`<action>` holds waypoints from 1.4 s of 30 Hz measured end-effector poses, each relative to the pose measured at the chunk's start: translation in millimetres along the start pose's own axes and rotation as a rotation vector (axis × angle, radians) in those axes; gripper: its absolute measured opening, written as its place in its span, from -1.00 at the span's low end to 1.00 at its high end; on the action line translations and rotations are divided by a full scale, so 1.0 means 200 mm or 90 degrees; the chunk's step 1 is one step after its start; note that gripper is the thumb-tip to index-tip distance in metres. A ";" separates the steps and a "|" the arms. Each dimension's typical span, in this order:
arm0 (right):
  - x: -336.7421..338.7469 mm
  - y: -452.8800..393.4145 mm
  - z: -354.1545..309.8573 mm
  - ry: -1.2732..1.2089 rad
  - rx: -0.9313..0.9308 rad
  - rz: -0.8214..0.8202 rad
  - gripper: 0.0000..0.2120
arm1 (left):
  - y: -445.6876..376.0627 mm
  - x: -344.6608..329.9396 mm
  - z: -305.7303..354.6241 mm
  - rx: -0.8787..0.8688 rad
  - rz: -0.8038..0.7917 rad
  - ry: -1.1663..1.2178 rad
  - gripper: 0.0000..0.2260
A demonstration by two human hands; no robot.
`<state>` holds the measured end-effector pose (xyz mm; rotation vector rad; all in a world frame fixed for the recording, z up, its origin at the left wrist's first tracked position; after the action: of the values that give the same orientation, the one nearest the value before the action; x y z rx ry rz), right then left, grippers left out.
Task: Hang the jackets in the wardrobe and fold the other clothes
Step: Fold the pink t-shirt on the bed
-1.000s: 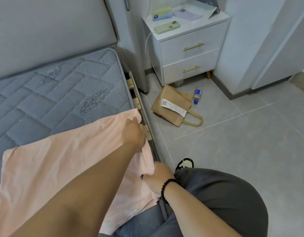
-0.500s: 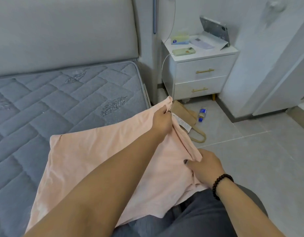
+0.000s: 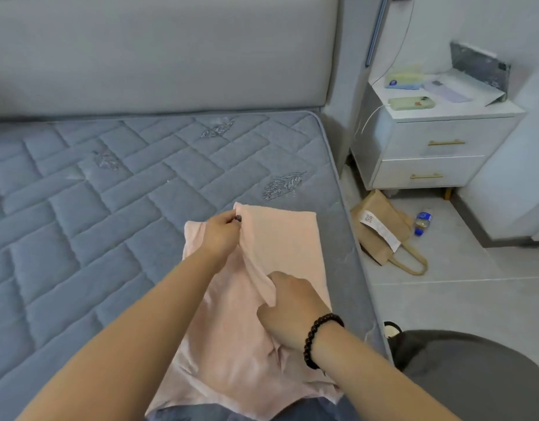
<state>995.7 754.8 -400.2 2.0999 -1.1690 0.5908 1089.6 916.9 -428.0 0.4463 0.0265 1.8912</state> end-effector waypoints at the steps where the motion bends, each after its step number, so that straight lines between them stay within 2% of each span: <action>1: -0.08 -0.03 -0.06 0.007 0.010 -0.018 -0.66 | -0.02 0.10 -0.06 0.012 0.023 -0.022 -0.65; 4: -0.31 -0.10 -0.20 0.014 0.023 -0.078 -0.69 | -0.06 0.35 -0.23 0.061 0.072 -0.053 -0.76; 8: -0.61 -0.16 -0.33 0.027 0.041 -0.148 -0.70 | -0.09 0.54 -0.42 0.119 0.098 -0.035 -0.72; 12: -0.87 -0.14 -0.38 -0.003 0.068 -0.255 -0.55 | -0.12 0.65 -0.56 0.140 0.114 -0.061 -0.79; 14: -0.98 -0.08 -0.41 -0.021 0.133 -0.336 -0.69 | -0.13 0.65 -0.60 0.143 0.102 -0.059 -0.78; 16: -1.05 -0.04 -0.38 -0.043 0.137 -0.357 -0.71 | -0.12 0.64 -0.61 0.135 0.085 -0.096 -0.74; 18: -1.03 -0.02 -0.31 -0.121 0.145 -0.316 -0.69 | -0.07 0.63 -0.62 0.113 0.087 -0.161 -0.68; 20: -0.92 0.00 -0.25 -0.117 0.187 -0.234 -0.69 | 0.01 0.64 -0.64 0.093 0.114 -0.207 -0.78; 22: -0.75 0.00 -0.11 -0.145 0.161 -0.123 -0.66 | 0.12 0.65 -0.65 0.079 0.155 -0.243 -0.85; 23: -0.65 -0.01 -0.02 -0.180 0.121 -0.059 -0.67 | 0.19 0.66 -0.66 0.071 0.174 -0.260 -0.86; 26: -0.36 -0.03 0.27 -0.156 -0.008 0.134 -0.66 | 0.38 0.65 -0.69 0.040 0.205 -0.327 -0.81; 28: -0.27 0.00 0.44 -0.136 -0.125 0.187 -0.61 | 0.49 0.66 -0.72 0.035 0.215 -0.352 -0.79; 30: -0.25 0.03 0.52 -0.130 -0.192 0.187 -0.58 | 0.57 0.67 -0.75 0.040 0.216 -0.356 -0.79; 34: -0.29 0.11 0.58 -0.154 -0.250 0.162 -0.66 | 0.70 0.70 -0.81 0.067 0.197 -0.375 -0.76; 39: -0.38 0.16 0.67 -0.190 -0.291 0.034 -0.77 | 0.84 0.71 -0.89 0.176 0.175 -0.434 -0.73; 42: -0.42 0.19 0.71 -0.255 -0.335 -0.017 -0.85 | 0.90 0.69 -0.90 0.202 0.133 -0.445 -0.69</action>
<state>930.4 684.7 -539.6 1.8043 -1.3314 -0.1599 829.0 1012.4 -513.5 1.3497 -0.1939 1.8411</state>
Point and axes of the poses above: each hand's wrist, its own y-axis away from the middle knuckle, its own x-axis out of the back of the hand, z = x × y, the point moved 10 cm from there along -y, towards the middle knuckle, and after that the axes turned 4 degrees about -y, right-handed, at the moved point
